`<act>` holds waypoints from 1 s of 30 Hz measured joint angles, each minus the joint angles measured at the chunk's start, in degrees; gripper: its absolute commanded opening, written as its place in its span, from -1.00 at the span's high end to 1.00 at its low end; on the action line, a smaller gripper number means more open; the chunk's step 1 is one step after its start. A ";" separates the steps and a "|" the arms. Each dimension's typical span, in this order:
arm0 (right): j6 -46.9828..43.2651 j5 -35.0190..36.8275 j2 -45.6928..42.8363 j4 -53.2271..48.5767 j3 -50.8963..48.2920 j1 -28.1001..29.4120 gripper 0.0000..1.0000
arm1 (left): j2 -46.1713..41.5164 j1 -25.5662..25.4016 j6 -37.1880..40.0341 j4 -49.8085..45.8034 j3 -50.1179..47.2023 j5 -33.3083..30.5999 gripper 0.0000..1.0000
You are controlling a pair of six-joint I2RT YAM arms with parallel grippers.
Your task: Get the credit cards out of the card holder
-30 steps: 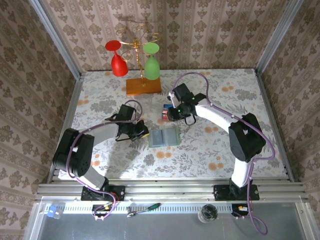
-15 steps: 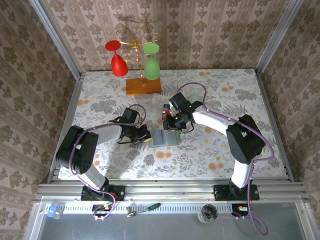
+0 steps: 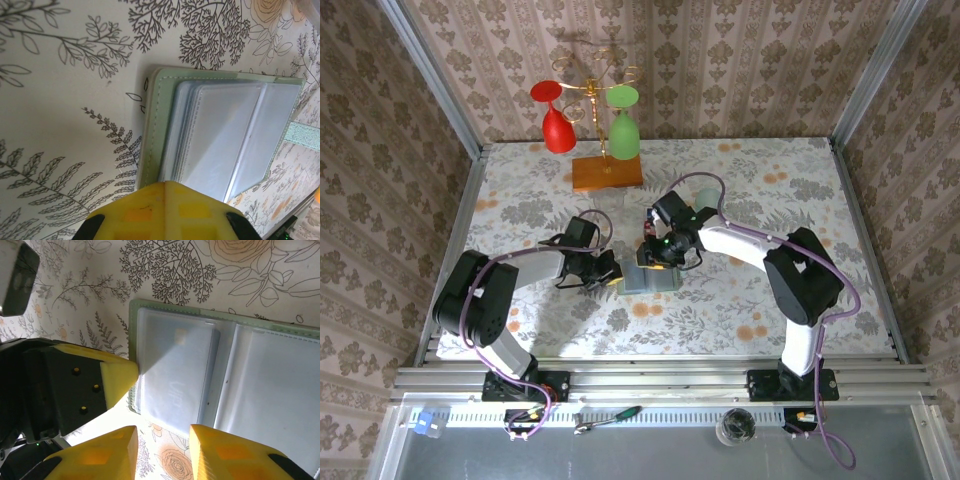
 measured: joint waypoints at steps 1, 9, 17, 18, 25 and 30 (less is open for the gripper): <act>0.04 -0.09 0.20 0.00 0.00 0.04 0.33 | 0.00 0.00 0.00 0.00 0.00 -0.02 1.00; 0.17 -0.52 0.76 0.02 0.00 0.13 0.32 | -0.04 0.00 0.00 0.09 -0.02 -0.24 1.00; 0.20 -0.94 0.92 0.13 0.00 0.15 0.32 | -0.07 0.00 -0.02 0.33 -0.17 -0.44 1.00; 0.20 -0.94 0.92 0.15 0.00 0.15 0.31 | -0.07 0.00 -0.02 0.33 -0.17 -0.50 1.00; 0.17 -0.98 1.03 0.17 0.02 0.31 0.31 | -1.14 0.00 0.00 0.31 -0.17 -1.03 1.00; 0.17 -1.09 1.11 0.17 0.02 0.35 0.31 | -1.68 0.07 0.00 0.24 -0.17 -1.09 1.00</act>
